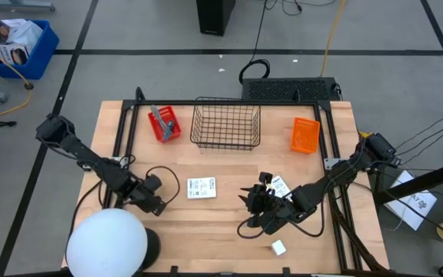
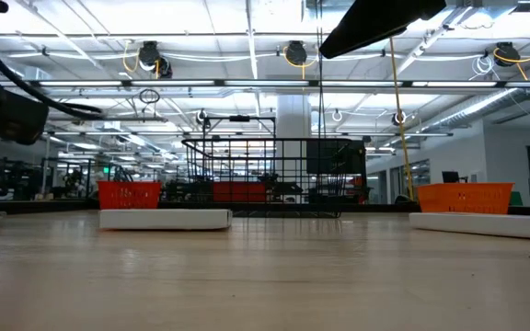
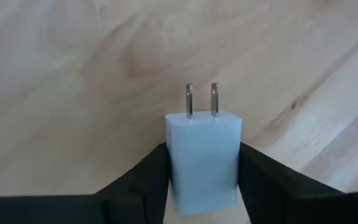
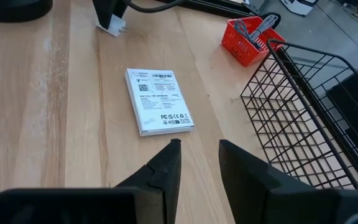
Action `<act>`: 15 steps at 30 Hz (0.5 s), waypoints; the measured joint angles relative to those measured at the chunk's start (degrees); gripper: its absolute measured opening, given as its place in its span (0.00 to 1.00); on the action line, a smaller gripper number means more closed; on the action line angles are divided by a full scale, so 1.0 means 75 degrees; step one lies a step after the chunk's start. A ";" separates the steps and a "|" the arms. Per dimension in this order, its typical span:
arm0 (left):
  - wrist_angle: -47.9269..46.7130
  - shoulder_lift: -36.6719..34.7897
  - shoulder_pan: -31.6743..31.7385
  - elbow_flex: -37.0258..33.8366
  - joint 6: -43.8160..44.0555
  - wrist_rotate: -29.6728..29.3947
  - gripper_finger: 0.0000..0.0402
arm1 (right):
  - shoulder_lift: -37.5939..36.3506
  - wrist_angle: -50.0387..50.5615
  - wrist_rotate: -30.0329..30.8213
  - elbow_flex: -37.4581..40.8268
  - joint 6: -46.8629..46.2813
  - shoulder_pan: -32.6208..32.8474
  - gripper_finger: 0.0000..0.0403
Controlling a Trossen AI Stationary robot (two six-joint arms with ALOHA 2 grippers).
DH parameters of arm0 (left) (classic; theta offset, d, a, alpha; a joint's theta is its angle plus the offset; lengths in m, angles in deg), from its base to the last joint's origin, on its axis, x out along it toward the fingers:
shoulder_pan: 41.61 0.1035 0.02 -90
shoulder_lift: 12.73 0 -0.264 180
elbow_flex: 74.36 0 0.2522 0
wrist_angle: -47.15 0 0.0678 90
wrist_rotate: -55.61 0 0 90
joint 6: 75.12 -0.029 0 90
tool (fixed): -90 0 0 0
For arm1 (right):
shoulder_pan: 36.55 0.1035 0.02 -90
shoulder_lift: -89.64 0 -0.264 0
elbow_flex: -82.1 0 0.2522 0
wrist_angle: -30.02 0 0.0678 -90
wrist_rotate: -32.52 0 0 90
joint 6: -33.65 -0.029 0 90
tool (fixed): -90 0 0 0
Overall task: Pick and place items into bin
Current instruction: Put the left white charger adapter into the wire basket
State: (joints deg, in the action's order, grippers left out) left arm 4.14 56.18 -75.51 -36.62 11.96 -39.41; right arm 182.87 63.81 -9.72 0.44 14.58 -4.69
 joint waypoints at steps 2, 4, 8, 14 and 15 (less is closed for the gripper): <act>0.0031 0.0007 0.0108 -0.0006 -0.0037 -0.0102 0.46 | 0.0000 -0.0003 0.0001 0.0000 0.0000 0.0000 0.25; 0.0126 0.0018 0.0177 -0.0023 -0.0067 -0.0339 0.48 | 0.0000 -0.0002 0.0001 0.0000 -0.0034 0.0000 0.25; 0.0635 0.0031 0.0303 -0.0053 -0.0420 -0.0817 0.42 | 0.0000 0.0000 0.0001 0.0000 -0.0098 0.0000 0.25; 0.1205 0.0047 0.0728 -0.0062 -0.0944 -0.1237 0.39 | 0.0000 -0.0001 0.0001 0.0000 -0.0080 -0.0003 0.25; 0.1229 0.0047 0.0811 -0.0062 -0.1000 -0.1249 0.39 | 0.0000 -0.0002 0.0001 0.0000 -0.0074 -0.0003 0.25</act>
State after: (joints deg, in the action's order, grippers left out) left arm 13.36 56.53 -69.42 -37.09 4.46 -48.78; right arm 182.87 63.79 -9.71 0.44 14.02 -4.71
